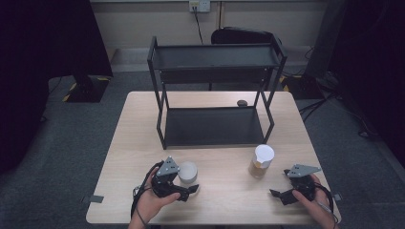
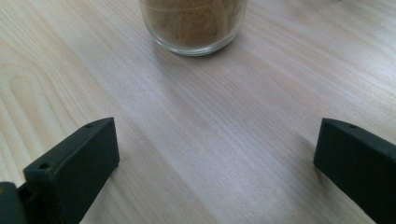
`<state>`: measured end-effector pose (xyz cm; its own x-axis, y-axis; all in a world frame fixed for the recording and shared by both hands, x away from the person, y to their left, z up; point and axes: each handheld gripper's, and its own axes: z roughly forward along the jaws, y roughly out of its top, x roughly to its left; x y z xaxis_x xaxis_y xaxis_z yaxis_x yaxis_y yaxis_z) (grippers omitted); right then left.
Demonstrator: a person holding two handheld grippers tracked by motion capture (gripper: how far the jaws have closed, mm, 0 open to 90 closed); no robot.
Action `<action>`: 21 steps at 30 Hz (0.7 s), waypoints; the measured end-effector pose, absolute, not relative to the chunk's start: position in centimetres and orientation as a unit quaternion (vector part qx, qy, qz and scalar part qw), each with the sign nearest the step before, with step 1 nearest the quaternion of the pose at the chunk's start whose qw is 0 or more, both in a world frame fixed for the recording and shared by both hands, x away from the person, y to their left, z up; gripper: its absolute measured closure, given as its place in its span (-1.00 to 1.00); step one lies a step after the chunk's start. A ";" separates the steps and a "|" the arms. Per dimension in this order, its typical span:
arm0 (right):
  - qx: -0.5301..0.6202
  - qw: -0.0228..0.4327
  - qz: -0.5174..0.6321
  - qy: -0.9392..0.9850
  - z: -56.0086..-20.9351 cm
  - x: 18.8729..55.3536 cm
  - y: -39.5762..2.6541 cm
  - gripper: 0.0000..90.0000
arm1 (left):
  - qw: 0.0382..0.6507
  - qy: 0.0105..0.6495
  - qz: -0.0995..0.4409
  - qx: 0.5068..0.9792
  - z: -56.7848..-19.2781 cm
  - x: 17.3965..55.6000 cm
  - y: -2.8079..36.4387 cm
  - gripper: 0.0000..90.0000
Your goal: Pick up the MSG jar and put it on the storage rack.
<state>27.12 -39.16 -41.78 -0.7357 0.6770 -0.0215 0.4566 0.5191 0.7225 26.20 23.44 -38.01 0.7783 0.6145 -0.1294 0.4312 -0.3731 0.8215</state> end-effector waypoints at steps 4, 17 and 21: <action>0.330 0.152 0.363 0.858 -41.8 27.1 -39.2 -1.00 | 0.462 0.316 0.100 0.823 -38.0 26.3 23.2 -0.64; 0.330 0.152 0.362 0.858 -41.8 27.1 -39.2 -1.00 | 0.460 0.310 0.113 0.824 -38.0 26.3 22.6 -0.35; 0.330 0.152 0.363 0.858 -41.8 27.1 -39.2 -1.00 | 0.456 0.304 0.123 0.827 -37.9 26.1 22.4 -0.30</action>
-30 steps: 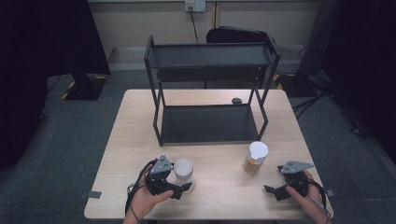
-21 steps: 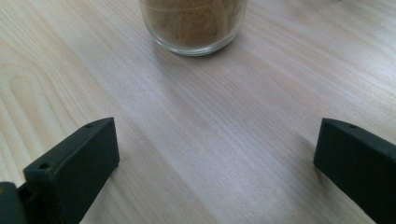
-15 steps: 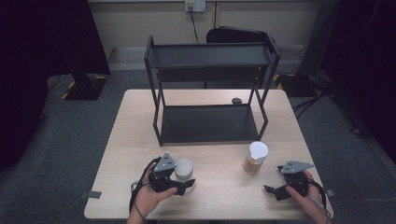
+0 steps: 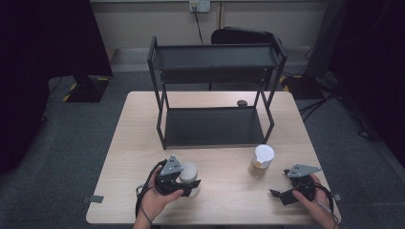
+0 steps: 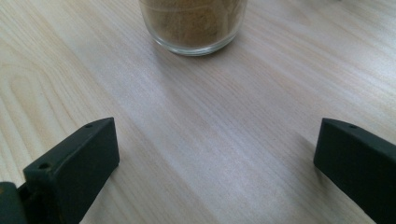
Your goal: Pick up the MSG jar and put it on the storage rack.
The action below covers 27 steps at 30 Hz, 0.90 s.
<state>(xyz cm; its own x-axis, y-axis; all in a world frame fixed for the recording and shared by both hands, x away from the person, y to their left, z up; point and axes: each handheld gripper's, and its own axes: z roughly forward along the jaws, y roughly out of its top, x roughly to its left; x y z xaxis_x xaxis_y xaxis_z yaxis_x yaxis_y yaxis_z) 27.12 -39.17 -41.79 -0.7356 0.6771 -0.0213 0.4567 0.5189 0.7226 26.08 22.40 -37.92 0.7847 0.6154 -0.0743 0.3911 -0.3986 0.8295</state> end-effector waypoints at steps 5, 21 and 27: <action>0.330 0.152 0.363 0.858 -41.8 27.1 -39.2 -1.00 | 0.443 0.296 0.138 0.835 -37.5 25.8 21.9 -0.26; 0.330 0.152 0.363 0.858 -41.8 27.1 -39.2 -1.00 | 0.428 0.307 0.148 0.837 -36.6 25.5 20.8 -0.22; 0.330 0.152 0.362 0.858 -41.8 27.1 -39.2 -1.00 | 0.435 0.310 0.145 0.833 -35.8 25.8 20.9 -0.22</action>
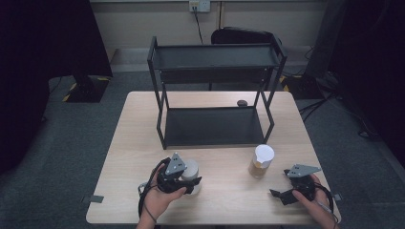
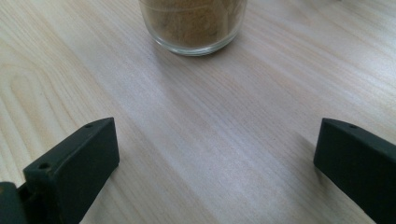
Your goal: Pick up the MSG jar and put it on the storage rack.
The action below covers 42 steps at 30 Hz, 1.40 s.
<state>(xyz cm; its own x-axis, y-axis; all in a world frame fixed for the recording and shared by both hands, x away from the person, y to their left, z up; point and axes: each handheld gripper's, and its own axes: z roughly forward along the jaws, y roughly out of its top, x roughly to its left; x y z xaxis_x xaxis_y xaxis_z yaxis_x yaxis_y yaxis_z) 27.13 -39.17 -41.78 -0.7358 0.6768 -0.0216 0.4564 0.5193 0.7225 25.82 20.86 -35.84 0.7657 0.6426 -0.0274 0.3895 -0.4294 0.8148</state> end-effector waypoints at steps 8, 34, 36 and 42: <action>0.330 0.152 0.362 0.858 -41.8 27.1 -39.2 -1.00 | 0.435 0.316 0.135 0.833 -34.8 27.0 20.6 -0.22; 0.330 0.152 0.362 0.858 -41.8 27.1 -39.2 -1.00 | 0.450 0.322 0.129 0.823 -31.3 31.3 18.7 -0.22; 0.330 0.152 0.363 0.858 -41.8 27.1 -39.2 -1.00 | 0.449 0.322 0.131 0.823 -30.8 31.6 18.5 -0.22; 0.330 0.152 0.363 0.858 -41.8 27.1 -39.2 -1.00 | 0.447 0.321 0.131 0.825 -29.8 32.4 18.3 -0.22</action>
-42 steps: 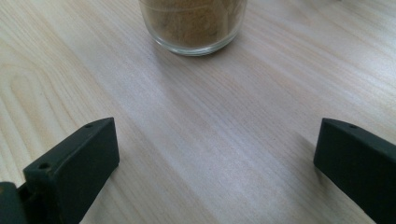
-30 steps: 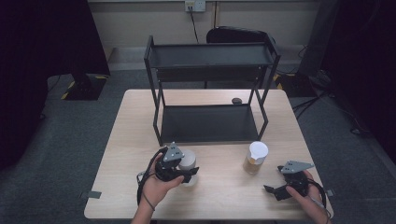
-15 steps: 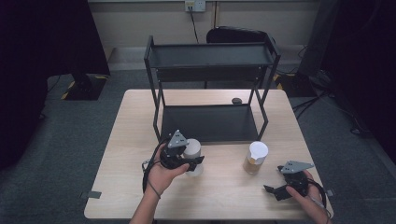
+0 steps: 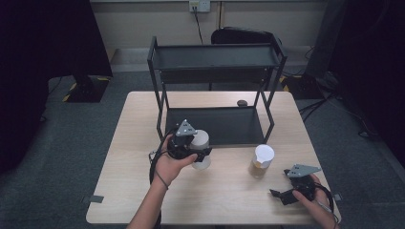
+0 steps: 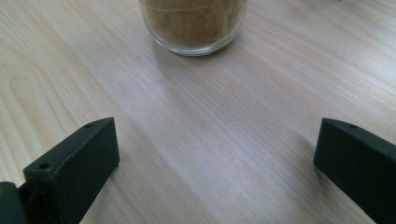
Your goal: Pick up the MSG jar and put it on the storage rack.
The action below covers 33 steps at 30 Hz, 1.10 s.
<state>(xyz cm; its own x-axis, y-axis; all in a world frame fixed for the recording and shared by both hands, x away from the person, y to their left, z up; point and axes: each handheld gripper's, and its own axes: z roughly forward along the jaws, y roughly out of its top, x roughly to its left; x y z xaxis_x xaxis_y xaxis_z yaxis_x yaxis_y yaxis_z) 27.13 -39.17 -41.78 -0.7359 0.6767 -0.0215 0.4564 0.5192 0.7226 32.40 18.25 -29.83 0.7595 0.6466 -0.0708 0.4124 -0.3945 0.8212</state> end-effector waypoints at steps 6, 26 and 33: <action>0.330 0.152 0.362 0.858 -41.8 27.1 -39.2 -1.00 | 0.451 0.319 0.131 0.823 -28.9 33.1 18.1 -0.22; 0.330 0.152 0.362 0.858 -41.8 27.1 -39.2 -1.00 | 0.451 0.327 0.141 0.819 -25.7 34.7 17.7 -0.22; 0.330 0.152 0.363 0.858 -41.8 27.1 -39.2 -1.00 | 0.459 0.331 0.136 0.813 -24.5 35.3 18.1 -0.22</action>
